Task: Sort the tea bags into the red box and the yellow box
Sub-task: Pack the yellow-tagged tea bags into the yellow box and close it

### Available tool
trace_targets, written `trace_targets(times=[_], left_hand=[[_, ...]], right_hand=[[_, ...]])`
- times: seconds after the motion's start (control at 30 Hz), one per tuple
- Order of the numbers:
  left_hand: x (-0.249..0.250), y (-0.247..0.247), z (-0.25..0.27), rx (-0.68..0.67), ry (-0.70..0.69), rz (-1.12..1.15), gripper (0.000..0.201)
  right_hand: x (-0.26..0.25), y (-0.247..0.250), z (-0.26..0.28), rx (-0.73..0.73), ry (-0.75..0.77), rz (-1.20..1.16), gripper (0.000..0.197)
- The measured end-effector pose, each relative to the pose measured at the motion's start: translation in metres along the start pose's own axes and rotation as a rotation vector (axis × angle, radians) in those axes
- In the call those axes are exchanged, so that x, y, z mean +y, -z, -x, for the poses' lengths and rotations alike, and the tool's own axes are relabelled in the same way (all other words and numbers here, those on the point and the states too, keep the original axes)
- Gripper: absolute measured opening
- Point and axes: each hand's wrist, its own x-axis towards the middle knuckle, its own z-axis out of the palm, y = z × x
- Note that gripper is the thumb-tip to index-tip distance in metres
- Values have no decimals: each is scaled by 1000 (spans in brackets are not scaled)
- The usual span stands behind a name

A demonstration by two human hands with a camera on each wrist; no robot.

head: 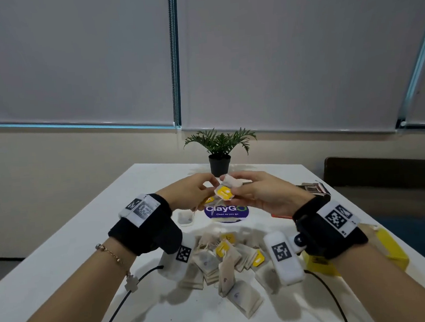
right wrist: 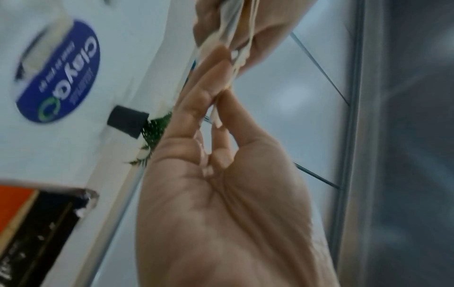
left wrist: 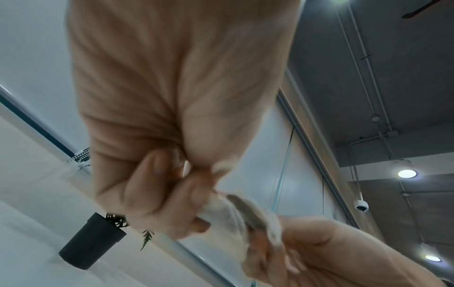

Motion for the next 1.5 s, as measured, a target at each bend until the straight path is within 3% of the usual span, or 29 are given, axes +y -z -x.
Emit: trace_targets(times=[0.13, 0.3, 0.43, 0.53, 0.63, 0.7, 0.87, 1.03, 1.23, 1.33, 1.5], left_hand=[[-1, 5, 0, 79, -60, 52, 14], [3, 15, 5, 50, -110, 135, 29], [7, 20, 9, 53, -148, 116, 46], [7, 22, 10, 198, -198, 76, 54], [9, 24, 10, 369, -258, 113, 50], [10, 26, 11, 413, -266, 157, 46], [12, 25, 11, 461, -239, 219, 33], [14, 22, 10, 486, -217, 241, 21], [16, 26, 12, 534, -270, 64, 15], [17, 29, 15, 514, -305, -13, 19], [20, 33, 19, 414, -303, 51, 19]], right_hand=[[7, -15, -4, 35, 4, -151, 21], [9, -18, -6, 141, 18, -96, 14], [9, -16, -8, 212, 23, -148, 20], [10, -17, -11, 260, 46, -250, 12], [11, -20, -14, 303, 112, -373, 24], [11, -22, -13, 276, 152, -383, 27], [9, -28, -6, 241, 140, -312, 10], [12, -28, -4, 265, 110, -147, 10], [13, -25, -3, 320, 248, 97, 9], [11, -23, -2, 327, 306, 172, 7], [11, -21, -2, 341, 343, 204, 3]])
